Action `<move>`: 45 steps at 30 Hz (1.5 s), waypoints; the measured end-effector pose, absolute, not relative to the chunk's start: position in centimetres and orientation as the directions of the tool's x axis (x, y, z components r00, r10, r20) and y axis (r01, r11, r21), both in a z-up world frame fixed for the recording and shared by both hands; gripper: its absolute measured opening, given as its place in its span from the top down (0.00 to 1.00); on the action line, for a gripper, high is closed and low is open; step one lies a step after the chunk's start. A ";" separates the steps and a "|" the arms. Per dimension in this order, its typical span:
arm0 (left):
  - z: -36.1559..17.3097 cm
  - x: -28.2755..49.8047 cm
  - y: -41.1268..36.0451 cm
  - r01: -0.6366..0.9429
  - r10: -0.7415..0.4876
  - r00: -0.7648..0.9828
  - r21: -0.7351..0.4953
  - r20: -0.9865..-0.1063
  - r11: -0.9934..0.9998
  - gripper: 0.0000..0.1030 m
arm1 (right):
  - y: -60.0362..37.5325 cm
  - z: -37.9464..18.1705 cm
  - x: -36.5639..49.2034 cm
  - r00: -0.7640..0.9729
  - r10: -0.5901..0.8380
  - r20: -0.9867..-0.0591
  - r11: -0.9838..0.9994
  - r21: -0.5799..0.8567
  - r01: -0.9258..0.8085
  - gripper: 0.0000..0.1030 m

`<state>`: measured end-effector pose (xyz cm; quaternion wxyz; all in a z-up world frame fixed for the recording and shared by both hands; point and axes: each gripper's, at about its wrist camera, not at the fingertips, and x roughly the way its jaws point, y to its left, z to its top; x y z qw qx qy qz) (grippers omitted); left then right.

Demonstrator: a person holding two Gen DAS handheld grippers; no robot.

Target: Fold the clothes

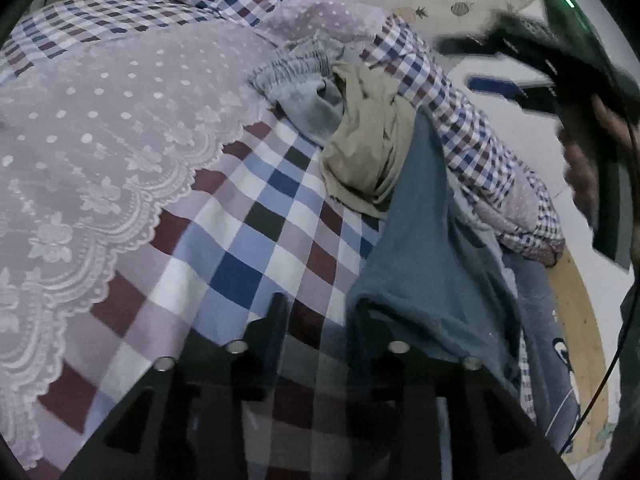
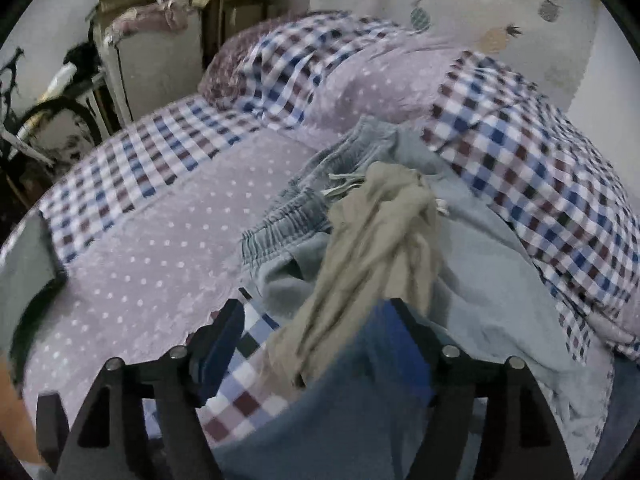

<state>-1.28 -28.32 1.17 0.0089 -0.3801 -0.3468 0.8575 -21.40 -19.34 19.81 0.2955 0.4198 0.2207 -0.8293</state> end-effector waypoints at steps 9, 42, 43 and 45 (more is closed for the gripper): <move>2.0 1.3 -30.1 0.294 0.288 -0.718 -0.652 -0.633 -0.699 0.52 | -7.2 21.6 -20.5 -0.460 -0.352 -0.815 -0.797 0.003 0.604 0.24; -1.1 -4.3 -27.0 0.137 0.373 -0.663 -0.595 -0.649 -0.792 0.91 | 5.4 7.9 -3.6 0.038 -0.259 -0.965 -0.399 0.142 0.906 0.52; -1.1 -4.3 -27.0 0.137 0.373 -0.664 -0.595 -0.648 -0.792 0.91 | 5.2 8.0 -2.4 0.092 -0.254 -0.963 -0.355 0.181 0.917 0.52; -1.1 -4.3 -27.0 0.138 0.373 -0.666 -0.597 -0.647 -0.790 0.91 | 4.9 8.7 -1.5 0.103 -0.247 -0.964 -0.319 0.181 0.930 0.52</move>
